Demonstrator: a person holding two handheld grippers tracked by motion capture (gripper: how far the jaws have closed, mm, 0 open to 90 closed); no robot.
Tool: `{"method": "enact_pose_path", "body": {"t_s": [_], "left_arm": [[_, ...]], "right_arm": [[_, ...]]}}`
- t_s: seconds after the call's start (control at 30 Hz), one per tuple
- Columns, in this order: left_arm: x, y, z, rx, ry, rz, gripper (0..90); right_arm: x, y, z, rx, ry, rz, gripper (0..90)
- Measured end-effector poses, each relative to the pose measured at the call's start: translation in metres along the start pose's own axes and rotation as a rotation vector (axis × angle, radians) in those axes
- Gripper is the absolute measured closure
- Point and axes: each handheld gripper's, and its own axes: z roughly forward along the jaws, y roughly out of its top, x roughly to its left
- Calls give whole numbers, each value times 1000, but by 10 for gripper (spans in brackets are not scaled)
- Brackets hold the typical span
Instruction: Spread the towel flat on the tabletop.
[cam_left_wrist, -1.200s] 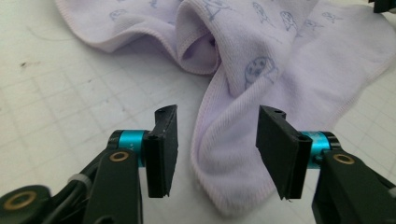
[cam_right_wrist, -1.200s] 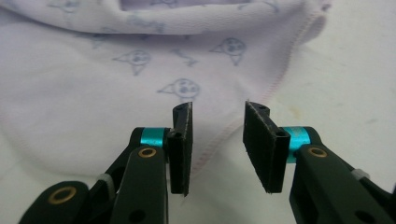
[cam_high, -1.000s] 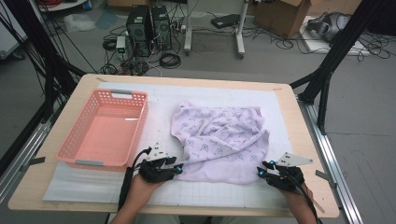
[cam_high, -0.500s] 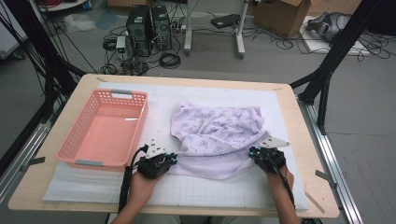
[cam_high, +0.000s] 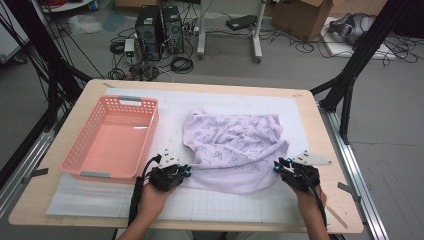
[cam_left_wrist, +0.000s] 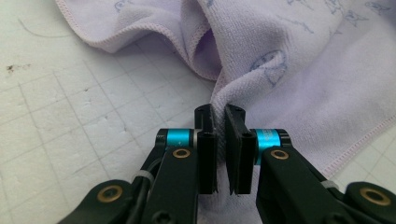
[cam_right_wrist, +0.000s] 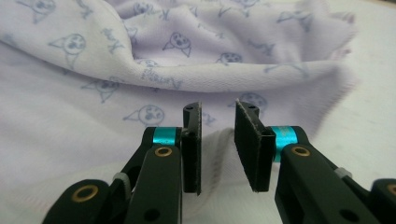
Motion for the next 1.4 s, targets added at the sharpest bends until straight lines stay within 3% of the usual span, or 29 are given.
{"method": "enact_pose_path", "body": {"t_s": [0.23, 0.33, 0.5, 0.6, 0.7, 0.77, 0.87, 0.93, 1.0, 1.2, 1.4], "left_arm": [[0, 0, 0, 7, -6, 11, 842], [0, 0, 0, 8, -9, 11, 841], [-1, 0, 1, 5, -7, 15, 841], [-1, 0, 0, 8, -4, 19, 841], [-1, 0, 1, 11, -3, 21, 841], [-2, 0, 1, 10, -2, 23, 841], [-2, 0, 1, 10, -1, 30, 841], [-3, 0, 0, 3, 2, 37, 840], [-5, -1, -3, -16, 9, 47, 841], [-9, -9, -15, -36, -11, 22, 843], [-20, -20, -30, -39, -31, 11, 844]], "right_arm": [[-11, -29, -35, -11, -11, 33, 733], [-15, -40, -40, 34, 13, 17, 751], [-3, -43, -22, 105, 89, -20, 718], [2, -37, -8, 116, 108, -5, 621], [9, -30, 2, 119, 104, -8, 601], [13, -26, 6, 130, 85, -19, 651], [14, -25, 7, 130, 98, -7, 815], [15, -26, 5, 133, 93, -18, 830], [13, -28, 1, 135, 95, -5, 831], [1, -38, -23, 110, 67, 43, 831], [6, -51, -52, 111, 46, 73, 831]]}}
